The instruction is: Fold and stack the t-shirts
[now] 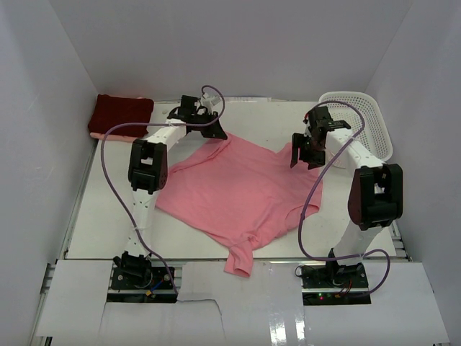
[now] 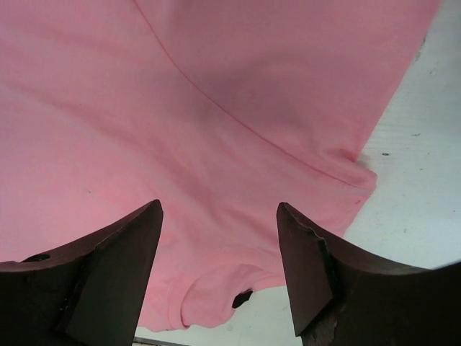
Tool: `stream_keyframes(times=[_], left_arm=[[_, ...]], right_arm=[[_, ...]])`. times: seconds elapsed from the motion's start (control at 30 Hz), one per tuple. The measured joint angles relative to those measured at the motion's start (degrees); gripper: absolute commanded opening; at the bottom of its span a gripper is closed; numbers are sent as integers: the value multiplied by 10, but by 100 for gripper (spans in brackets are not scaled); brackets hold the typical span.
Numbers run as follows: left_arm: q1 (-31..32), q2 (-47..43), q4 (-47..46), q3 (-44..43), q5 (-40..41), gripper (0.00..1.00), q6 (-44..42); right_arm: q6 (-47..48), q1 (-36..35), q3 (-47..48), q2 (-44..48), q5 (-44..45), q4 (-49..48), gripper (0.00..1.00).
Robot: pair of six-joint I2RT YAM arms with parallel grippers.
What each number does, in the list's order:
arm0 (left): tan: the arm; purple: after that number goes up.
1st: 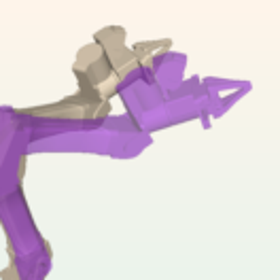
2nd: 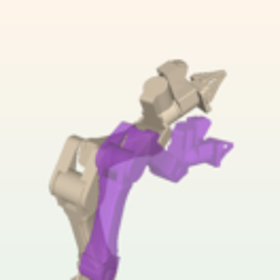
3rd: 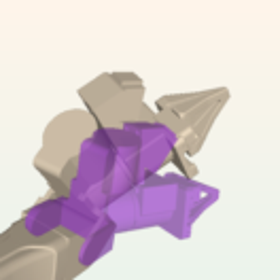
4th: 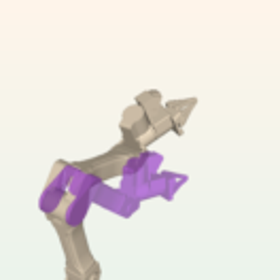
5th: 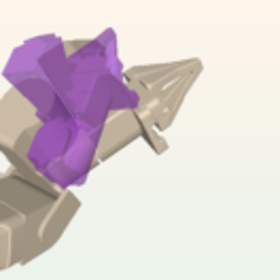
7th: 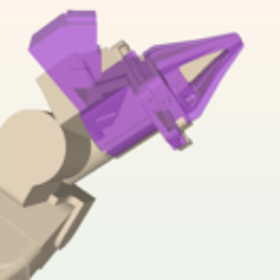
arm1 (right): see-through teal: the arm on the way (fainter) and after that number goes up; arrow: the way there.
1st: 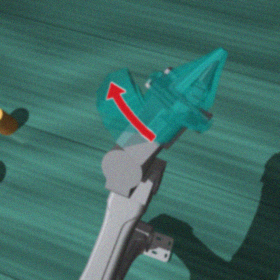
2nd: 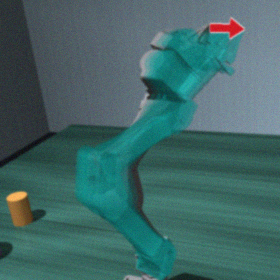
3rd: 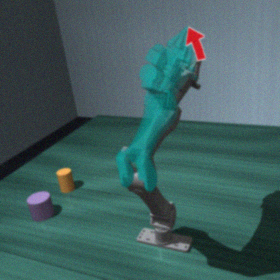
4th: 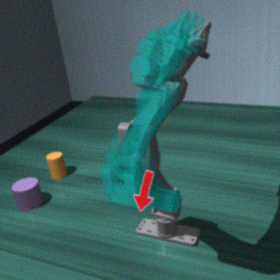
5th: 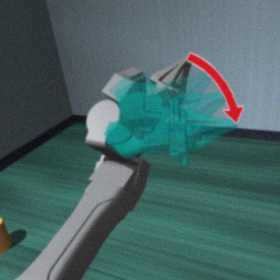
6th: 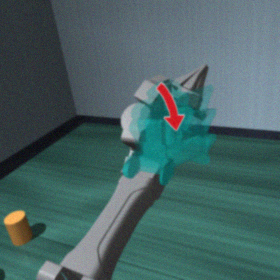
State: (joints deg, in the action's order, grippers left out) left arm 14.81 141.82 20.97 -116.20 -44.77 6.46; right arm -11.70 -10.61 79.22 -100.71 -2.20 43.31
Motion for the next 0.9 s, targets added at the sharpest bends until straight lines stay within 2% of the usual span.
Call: stream_keyframes(times=[0.07, 0.1, 0.3, 0.5, 0.73, 0.9], left_arm=[[-15, -12, -2, -3, 2, 5, 23], [-24, -19, -1, -7, 6, 0, 33], [-92, -81, 10, -8, 67, 0, 67], [-150, -131, 11, 30, 127, 0, 71], [-149, -133, 20, 84, 224, 0, 60], [-146, -133, 25, 97, 247, 2, 56]], right_arm=[[-6, 4, 0, 0, 6, -9, 71], [-10, 5, 1, 0, 7, -12, 71], [-20, 8, 37, -26, 10, -20, 71], [-24, 8, 97, -83, 12, -29, 71], [-28, 8, 218, -184, 15, -33, 72], [-28, 8, 291, -245, 14, -41, 72]])
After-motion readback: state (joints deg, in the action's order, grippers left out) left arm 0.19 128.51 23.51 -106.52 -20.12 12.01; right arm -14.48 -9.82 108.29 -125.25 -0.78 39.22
